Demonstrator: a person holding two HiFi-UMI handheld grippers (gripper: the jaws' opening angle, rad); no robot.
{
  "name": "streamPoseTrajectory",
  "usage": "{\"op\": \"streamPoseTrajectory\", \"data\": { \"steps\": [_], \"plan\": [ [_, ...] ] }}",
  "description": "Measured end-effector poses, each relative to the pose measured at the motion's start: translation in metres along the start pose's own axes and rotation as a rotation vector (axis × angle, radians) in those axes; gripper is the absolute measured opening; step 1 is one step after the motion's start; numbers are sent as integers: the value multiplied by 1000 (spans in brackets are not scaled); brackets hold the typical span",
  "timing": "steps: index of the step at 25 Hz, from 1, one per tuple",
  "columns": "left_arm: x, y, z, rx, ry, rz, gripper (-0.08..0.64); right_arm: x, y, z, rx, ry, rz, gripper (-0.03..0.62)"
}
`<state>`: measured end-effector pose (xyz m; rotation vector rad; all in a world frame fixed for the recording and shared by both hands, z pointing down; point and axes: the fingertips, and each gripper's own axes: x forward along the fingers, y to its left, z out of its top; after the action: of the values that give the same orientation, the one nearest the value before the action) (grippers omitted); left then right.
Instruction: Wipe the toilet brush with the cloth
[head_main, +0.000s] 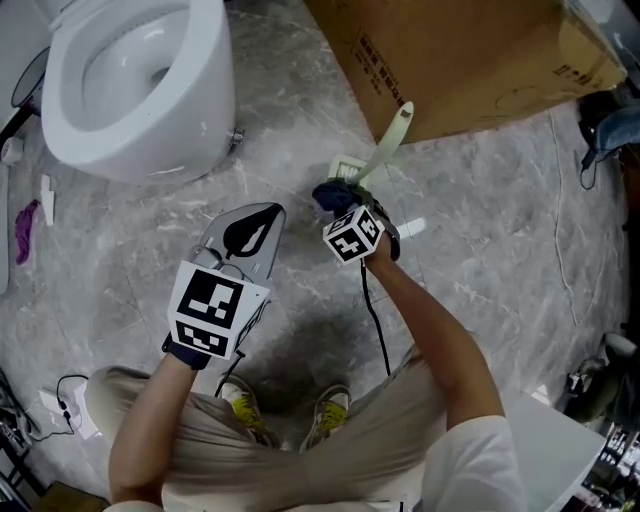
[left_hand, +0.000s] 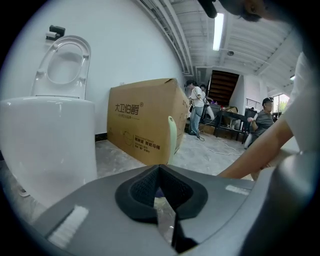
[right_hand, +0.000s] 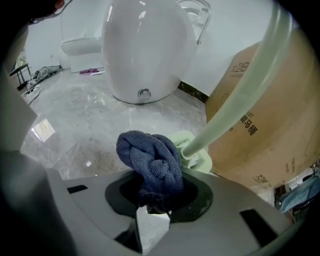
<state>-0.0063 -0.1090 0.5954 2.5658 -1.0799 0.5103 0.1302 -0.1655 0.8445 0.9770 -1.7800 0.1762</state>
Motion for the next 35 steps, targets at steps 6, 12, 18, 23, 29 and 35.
{"op": "streamPoseTrajectory", "data": {
  "steps": [6, 12, 18, 23, 29, 35],
  "plan": [
    [-7, -4, -8, 28, 20, -6, 0, 3, -16, 3, 177, -28, -8, 115],
    [-17, 2, -22, 15, 50, -1, 0, 8, -17, 6, 234, 32, 3, 118],
    [-24, 8, -21, 16, 41, 1, 0, 17, -15, 4, 227, 48, -5, 118],
    [-23, 7, -15, 29, 26, -16, 0, 21, -8, -2, 183, 81, 11, 118],
    [-22, 19, 14, 52, -98, 28, 0, 5, 4, -12, 118, 99, 33, 120],
    [-30, 35, 68, 153, -274, 107, 0, -46, -13, -27, 128, -33, -72, 120]
  ]
}}
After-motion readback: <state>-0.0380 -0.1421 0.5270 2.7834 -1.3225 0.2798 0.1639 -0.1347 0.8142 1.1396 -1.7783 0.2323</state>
